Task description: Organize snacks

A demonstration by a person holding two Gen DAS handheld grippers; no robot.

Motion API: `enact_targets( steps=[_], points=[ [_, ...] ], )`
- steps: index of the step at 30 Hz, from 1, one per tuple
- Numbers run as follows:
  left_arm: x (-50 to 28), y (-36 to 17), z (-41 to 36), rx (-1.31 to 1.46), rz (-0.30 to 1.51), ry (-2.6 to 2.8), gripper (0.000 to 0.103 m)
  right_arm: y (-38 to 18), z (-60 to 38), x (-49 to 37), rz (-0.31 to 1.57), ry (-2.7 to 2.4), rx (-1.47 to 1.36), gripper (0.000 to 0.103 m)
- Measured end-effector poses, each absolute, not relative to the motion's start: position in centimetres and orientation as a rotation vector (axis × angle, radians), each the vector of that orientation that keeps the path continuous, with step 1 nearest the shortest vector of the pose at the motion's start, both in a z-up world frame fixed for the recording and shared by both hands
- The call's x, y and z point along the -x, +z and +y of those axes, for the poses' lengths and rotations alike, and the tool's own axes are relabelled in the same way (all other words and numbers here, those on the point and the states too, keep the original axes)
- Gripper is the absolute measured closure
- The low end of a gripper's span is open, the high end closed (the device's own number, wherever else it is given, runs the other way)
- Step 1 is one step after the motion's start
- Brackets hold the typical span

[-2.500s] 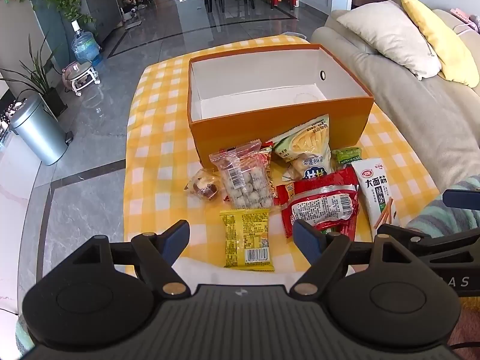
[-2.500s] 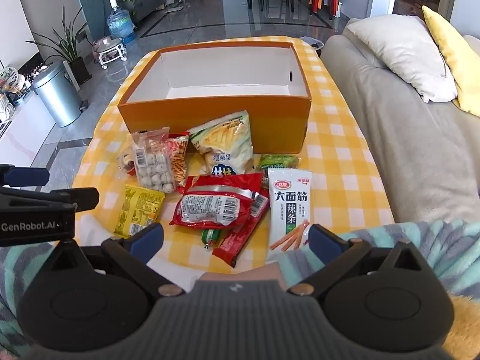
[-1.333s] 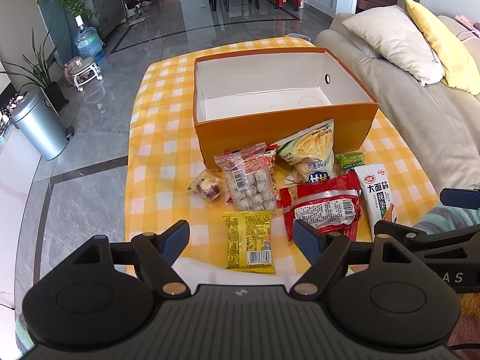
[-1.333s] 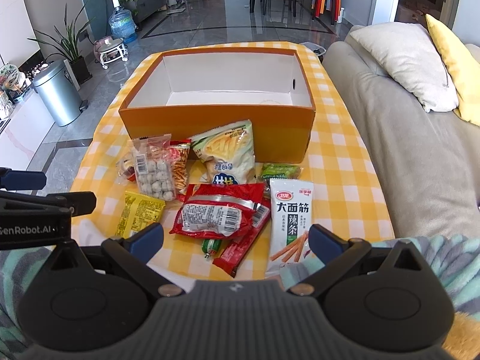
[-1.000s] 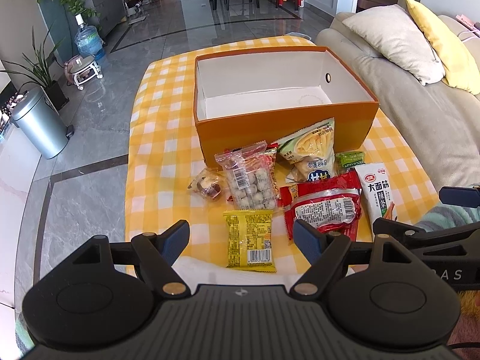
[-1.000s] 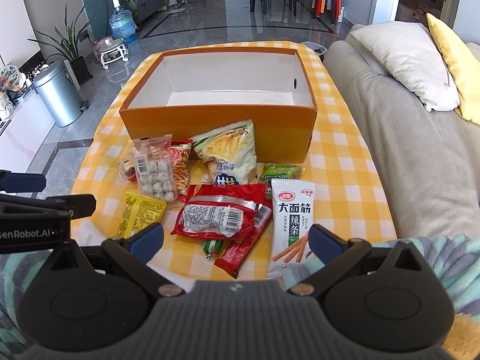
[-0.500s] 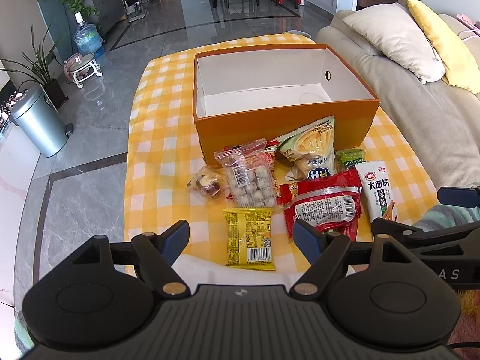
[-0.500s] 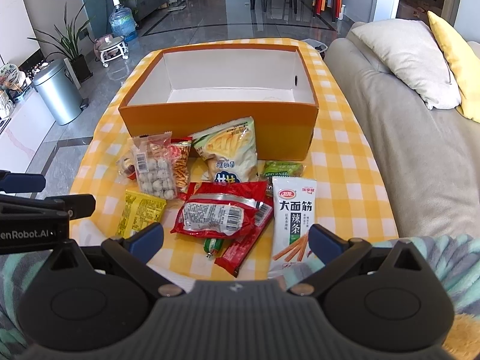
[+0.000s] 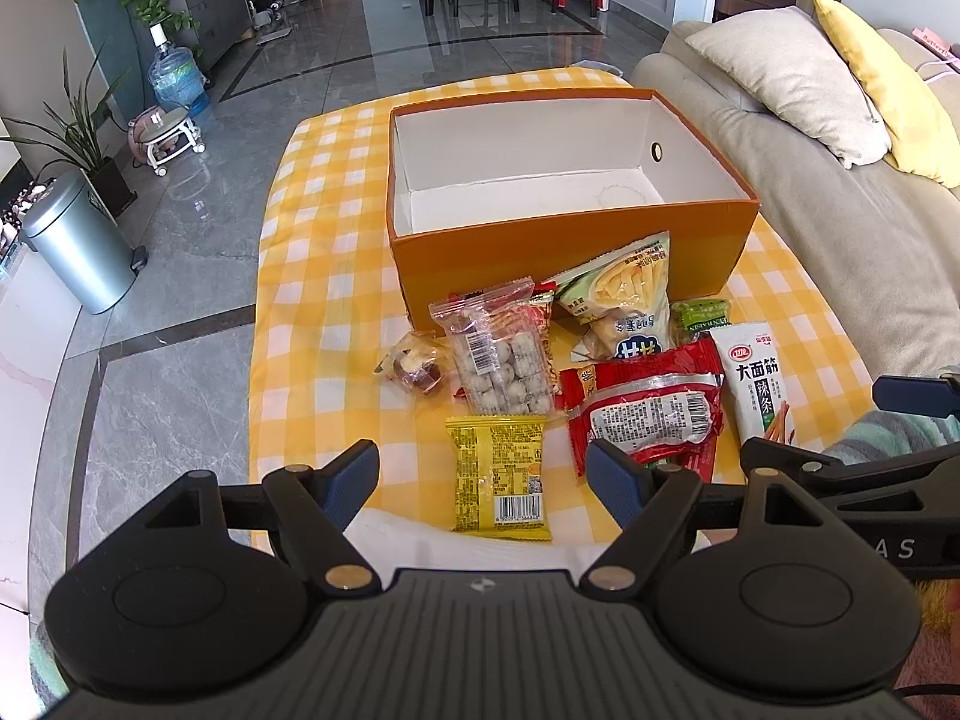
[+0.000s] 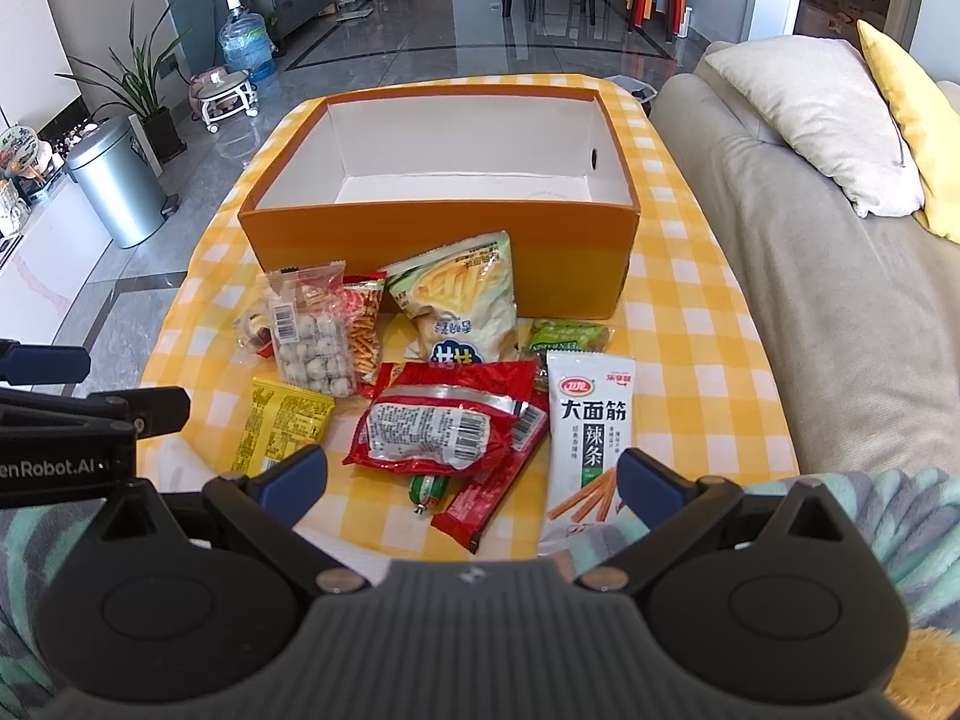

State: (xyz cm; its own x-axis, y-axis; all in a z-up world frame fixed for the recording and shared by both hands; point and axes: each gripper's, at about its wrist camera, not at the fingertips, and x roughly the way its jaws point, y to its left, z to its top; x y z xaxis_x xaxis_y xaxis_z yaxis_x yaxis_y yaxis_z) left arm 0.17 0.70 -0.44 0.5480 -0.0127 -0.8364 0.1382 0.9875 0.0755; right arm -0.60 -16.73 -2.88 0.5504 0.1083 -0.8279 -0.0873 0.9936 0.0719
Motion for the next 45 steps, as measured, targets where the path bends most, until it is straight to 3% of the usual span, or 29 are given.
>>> enact_targets(
  steps=[21, 29, 32, 45],
  points=[
    [-0.1, -0.6, 0.6, -0.138, 0.992, -0.092, 0.011, -3.2, -16.7, 0.5, 0.996, 0.117, -0.025, 0.004],
    [-0.4, -0.9, 0.0, -0.162, 0.999, -0.118, 0.023, -3.6, -17.3, 0.3, 0.944, 0.140, -0.025, 0.009],
    [-0.8, -1.0, -0.1, -0.160, 1.007, -0.175, 0.032, -3.9, -17.6, 0.0, 0.913, 0.173, -0.026, 0.009],
    [-4.1, -2.5, 1.0, -0.024, 1.042, -0.183, 0.027, -6.1, -16.1, -4.5, 0.941, 0.209, 0.077, 0.011]
  ],
)
